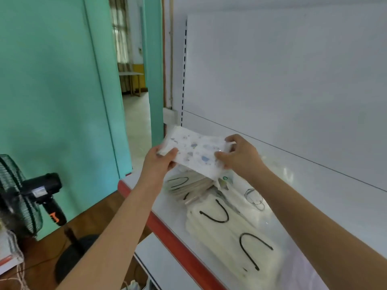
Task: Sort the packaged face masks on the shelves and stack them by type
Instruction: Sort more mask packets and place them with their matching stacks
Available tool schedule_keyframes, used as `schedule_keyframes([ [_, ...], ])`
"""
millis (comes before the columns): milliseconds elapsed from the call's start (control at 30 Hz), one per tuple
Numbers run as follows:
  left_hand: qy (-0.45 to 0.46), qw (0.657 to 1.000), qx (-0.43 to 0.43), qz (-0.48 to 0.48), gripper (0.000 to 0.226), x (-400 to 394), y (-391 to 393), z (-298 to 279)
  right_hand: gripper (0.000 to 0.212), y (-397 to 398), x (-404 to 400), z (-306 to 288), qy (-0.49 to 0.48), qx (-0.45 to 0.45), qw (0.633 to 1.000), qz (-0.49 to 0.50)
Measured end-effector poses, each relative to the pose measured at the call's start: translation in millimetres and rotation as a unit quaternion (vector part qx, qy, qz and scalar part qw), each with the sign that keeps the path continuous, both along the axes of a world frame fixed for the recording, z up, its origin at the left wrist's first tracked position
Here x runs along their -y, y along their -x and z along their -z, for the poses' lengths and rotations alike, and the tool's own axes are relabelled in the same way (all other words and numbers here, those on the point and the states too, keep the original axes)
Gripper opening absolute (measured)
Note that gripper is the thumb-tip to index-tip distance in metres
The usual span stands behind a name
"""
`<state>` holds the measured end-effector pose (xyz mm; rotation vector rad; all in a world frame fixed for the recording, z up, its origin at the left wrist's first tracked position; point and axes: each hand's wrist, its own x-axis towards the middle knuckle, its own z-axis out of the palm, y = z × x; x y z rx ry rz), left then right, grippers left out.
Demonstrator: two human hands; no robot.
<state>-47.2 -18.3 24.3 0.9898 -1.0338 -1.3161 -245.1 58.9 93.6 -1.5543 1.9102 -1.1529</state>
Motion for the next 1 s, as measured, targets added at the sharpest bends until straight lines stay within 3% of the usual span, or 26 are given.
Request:
schedule_keyframes([
  [167,0.036,0.979,0.201,-0.011,0.047,106.2,6.2,26.9,0.061,-10.5,88.4,26.2,-0.056,-0.136,0.989,0.03],
  [267,0.024,0.897,0.441,0.026,0.059,141.9,14.8,47.6,0.047,-8.7,108.3,63.4,-0.154,-0.259,0.953,0.008],
  [367,-0.012,0.882,0.467,0.069,0.064,152.4,16.4,47.5,0.038,-9.0,108.6,68.2,-0.231,-0.28,0.931,-0.049],
  [467,0.033,0.857,0.515,-0.002,0.068,140.1,14.5,30.8,0.051,-3.9,98.4,46.4,-0.188,-0.309,0.931,-0.049],
  [533,0.106,0.863,0.49,-0.064,0.062,113.2,21.7,11.2,0.051,5.6,83.3,24.6,-0.098,-0.278,0.955,-0.02],
  [600,0.196,0.876,0.435,-0.067,0.054,70.8,42.9,-8.5,0.043,23.0,56.3,3.4,-0.001,-0.217,0.976,0.025],
  [733,0.293,0.886,0.345,0.102,0.044,-39.7,117.3,-28.3,0.024,81.5,-30.1,-23.2,0.153,-0.176,0.959,0.159],
  [867,0.344,0.826,0.321,0.312,0.045,-156.1,205.4,-26.8,0.021,159.6,-156.3,-30.7,0.164,-0.147,0.927,0.305],
  [1000,0.363,0.763,0.3,0.443,0.044,-267.9,270.8,-16.9,0.017,225.3,-320.5,-8.8,0.07,-0.11,0.888,0.442],
])
